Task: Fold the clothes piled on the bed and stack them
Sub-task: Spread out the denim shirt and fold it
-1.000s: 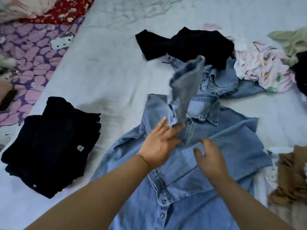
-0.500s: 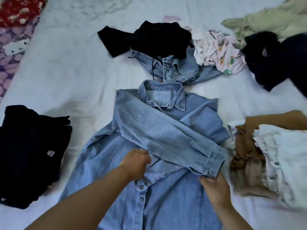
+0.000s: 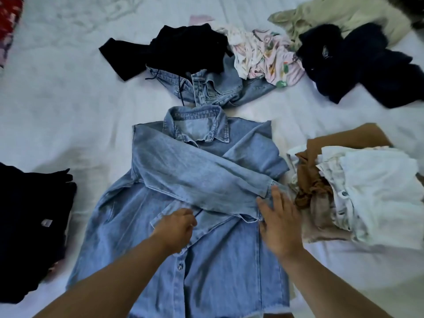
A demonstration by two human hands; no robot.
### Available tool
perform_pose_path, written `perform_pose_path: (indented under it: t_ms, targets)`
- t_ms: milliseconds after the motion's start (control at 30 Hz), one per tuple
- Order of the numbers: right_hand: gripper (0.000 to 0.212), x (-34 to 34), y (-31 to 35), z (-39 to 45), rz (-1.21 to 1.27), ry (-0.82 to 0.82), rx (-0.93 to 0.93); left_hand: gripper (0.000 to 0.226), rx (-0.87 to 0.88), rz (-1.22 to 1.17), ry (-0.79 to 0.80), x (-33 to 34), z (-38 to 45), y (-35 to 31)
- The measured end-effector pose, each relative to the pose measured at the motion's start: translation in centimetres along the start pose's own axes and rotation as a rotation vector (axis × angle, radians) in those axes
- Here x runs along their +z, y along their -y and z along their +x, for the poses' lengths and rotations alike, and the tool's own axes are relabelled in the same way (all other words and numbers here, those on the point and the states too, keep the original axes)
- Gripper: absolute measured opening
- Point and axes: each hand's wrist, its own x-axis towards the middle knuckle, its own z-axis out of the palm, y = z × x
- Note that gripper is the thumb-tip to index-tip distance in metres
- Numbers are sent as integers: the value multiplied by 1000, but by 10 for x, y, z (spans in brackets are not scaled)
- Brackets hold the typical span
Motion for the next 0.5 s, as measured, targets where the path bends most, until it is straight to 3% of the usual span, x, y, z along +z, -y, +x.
perform_pose_path:
  t_ms: [133,333,433,500]
  targets:
    - [28,-2,-5,7,-64,24,-160,29,1,-8,-8,8,-8,-4]
    - [13,-10,2,-18,-103,100,-282,29,-19,3,12,13,-21,-5]
    - [49,-12,7,-39,-122,270,-260,32,-23,29,38,15,-24,-6]
    - [55,-10,10,-44,-78,302,-210,36,-32,70,35,15,-24,-5]
